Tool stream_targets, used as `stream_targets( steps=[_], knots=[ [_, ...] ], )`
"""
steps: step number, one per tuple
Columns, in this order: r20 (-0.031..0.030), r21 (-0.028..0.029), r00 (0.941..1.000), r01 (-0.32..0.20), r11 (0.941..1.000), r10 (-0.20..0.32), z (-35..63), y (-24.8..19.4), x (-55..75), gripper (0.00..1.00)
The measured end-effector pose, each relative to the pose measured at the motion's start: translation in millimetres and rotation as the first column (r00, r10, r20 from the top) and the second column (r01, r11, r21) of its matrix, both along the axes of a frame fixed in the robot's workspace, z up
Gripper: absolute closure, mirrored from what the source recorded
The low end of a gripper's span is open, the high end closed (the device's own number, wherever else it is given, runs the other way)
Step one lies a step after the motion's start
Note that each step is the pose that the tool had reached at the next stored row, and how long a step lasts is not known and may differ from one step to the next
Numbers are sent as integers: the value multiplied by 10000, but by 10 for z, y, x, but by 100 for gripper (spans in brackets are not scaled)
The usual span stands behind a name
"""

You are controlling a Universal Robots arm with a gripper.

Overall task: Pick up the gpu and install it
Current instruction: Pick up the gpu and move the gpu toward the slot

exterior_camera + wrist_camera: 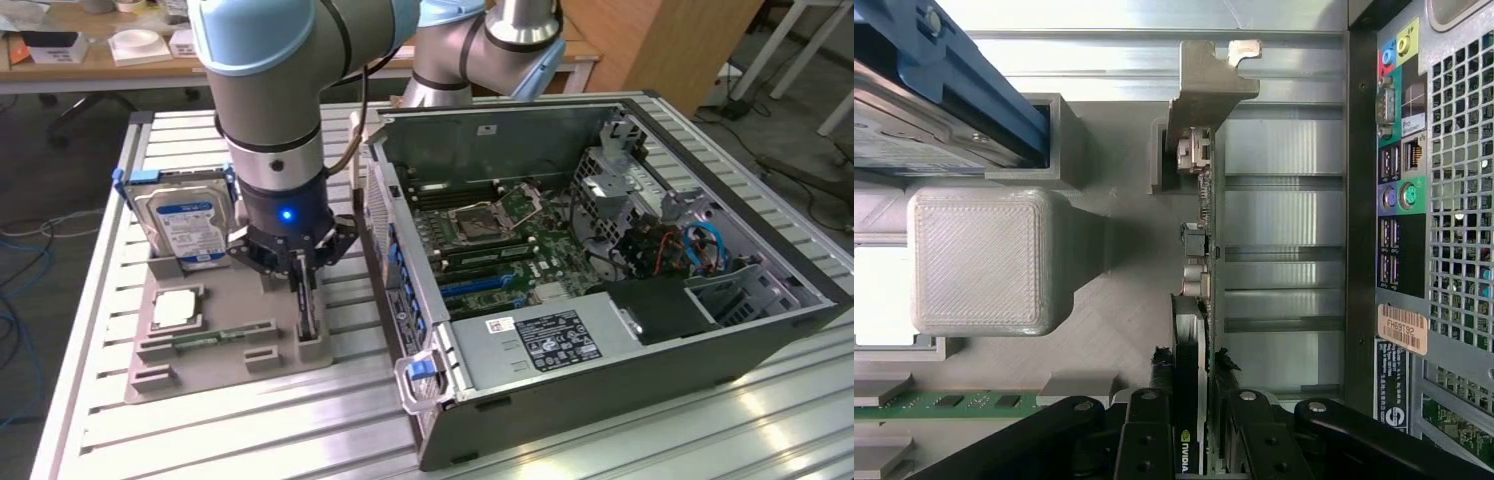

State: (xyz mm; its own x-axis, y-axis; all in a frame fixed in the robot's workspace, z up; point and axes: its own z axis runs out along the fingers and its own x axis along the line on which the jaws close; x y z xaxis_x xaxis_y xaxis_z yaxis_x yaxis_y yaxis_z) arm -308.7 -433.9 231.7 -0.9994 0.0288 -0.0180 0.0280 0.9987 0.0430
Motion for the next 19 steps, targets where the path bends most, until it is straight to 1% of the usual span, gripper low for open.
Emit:
stream_targets(
  steps=[6,8,11,19],
  knots=[
    [2,1,10000,1,10000,-1,2,0,0,74],
    [3,1,10000,2,10000,-2,37,0,0,74],
    [1,0,10000,2,10000,-2,130,0,0,74],
    [0,0,10000,3,10000,-3,489,0,0,74]
  ],
)
